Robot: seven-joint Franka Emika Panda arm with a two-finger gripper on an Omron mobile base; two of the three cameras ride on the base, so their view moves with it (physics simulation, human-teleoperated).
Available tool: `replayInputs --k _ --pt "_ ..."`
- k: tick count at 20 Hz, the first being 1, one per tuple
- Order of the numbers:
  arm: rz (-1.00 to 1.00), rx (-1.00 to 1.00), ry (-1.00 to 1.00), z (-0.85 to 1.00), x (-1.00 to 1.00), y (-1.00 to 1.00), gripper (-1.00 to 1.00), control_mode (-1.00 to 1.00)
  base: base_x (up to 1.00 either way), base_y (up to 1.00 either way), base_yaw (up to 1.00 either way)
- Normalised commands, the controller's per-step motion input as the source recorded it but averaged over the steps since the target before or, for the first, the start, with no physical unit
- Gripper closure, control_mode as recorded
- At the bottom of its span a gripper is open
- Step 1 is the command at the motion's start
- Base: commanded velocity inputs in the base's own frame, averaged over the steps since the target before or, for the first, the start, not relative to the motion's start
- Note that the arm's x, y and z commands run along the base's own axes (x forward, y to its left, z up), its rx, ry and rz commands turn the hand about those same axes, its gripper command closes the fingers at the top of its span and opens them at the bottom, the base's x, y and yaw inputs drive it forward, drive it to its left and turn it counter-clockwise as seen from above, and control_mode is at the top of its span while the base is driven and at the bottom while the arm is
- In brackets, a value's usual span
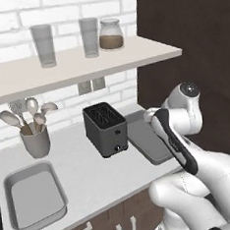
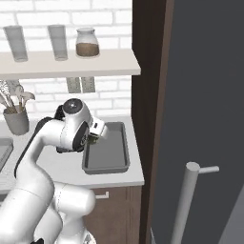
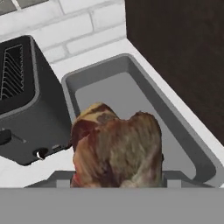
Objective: Place one tomato and one steak in each tupperware on the nearby counter, to pack two identical lunches.
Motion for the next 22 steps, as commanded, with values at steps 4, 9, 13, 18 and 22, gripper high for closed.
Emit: replayInputs --k 4,9,13,18,22 --pt "0.08 0.00 0.00 -0.56 1.00 0.00 1.00 -1.00 0.00 0.00 0.00" --pt "0.01 0.00 0.09 -0.35 0.76 0.00 1.00 -1.00 0.00 0.00 0.00" --pt "0.00 0.00 0.10 -0.39 0.72 0.00 1.00 -1.00 0.00 0.00 0.00" --pt "0.00 0.00 0.08 -0.36 0.58 0.00 1.00 -1.00 0.00 0.00 0.00" --pt "0.00 0.00 -0.01 -0.10 0.28 -0.01 -1.00 -1.00 0.00 0.00 0.00"
